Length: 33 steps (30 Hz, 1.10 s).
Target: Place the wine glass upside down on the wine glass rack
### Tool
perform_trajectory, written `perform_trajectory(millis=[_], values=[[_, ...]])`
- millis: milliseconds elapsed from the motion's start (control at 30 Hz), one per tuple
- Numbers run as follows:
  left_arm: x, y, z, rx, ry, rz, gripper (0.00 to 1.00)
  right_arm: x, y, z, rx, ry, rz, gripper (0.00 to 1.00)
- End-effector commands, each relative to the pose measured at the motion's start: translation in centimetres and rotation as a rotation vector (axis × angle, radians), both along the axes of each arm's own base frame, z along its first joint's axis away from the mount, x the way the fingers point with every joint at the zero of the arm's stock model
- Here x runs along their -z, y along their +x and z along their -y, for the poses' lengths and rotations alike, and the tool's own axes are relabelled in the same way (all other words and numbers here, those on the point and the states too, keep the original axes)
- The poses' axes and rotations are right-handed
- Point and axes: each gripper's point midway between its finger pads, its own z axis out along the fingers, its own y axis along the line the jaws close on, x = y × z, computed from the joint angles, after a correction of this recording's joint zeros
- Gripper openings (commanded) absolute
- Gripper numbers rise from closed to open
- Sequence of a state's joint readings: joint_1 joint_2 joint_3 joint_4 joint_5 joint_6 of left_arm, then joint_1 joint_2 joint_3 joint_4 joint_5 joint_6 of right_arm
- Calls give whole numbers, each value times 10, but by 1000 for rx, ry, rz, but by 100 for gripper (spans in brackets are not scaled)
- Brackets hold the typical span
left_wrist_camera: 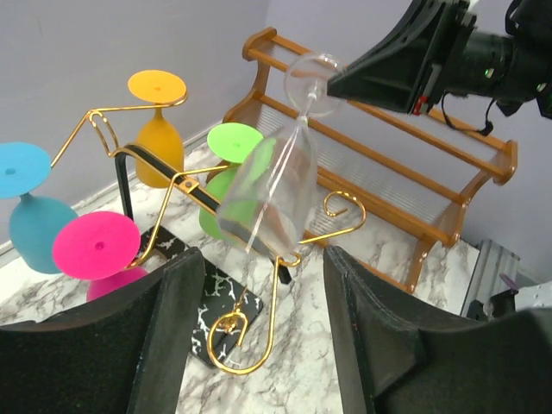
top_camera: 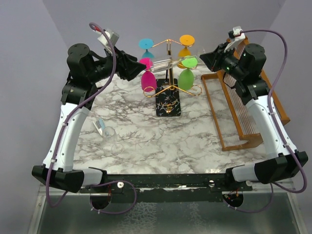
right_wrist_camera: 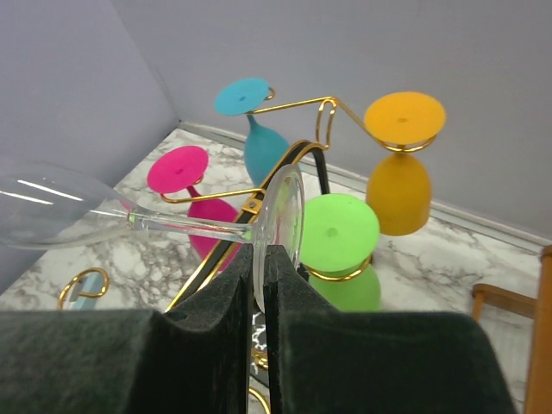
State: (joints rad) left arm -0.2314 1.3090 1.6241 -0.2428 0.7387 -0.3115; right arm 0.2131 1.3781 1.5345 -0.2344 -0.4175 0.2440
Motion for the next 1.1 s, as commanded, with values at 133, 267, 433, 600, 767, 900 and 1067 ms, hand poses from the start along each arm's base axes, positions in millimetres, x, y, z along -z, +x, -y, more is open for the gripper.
perform_trajectory(millis=[133, 267, 433, 600, 767, 900, 1067], values=[[21, -6, -19, -81, 157, 62, 69, -43, -8, 51, 197, -139, 205, 1], [31, -4, -22, -94, 190, 58, 75, -62, -16, 73, 291, -242, 283, 2], [42, 3, -25, -119, 216, 39, 81, -83, -30, 107, 439, -394, 370, 1], [50, 12, -32, -166, 248, 27, 87, -95, -46, 135, 551, -550, 426, 1], [52, 16, -37, -186, 265, 28, 88, -95, -59, 152, 599, -713, 455, 1], [54, 18, -37, -185, 277, 28, 89, -77, -61, 155, 557, -881, 453, 1], [57, 18, -38, -182, 282, 27, 89, -47, -57, 159, 502, -1051, 431, 1]])
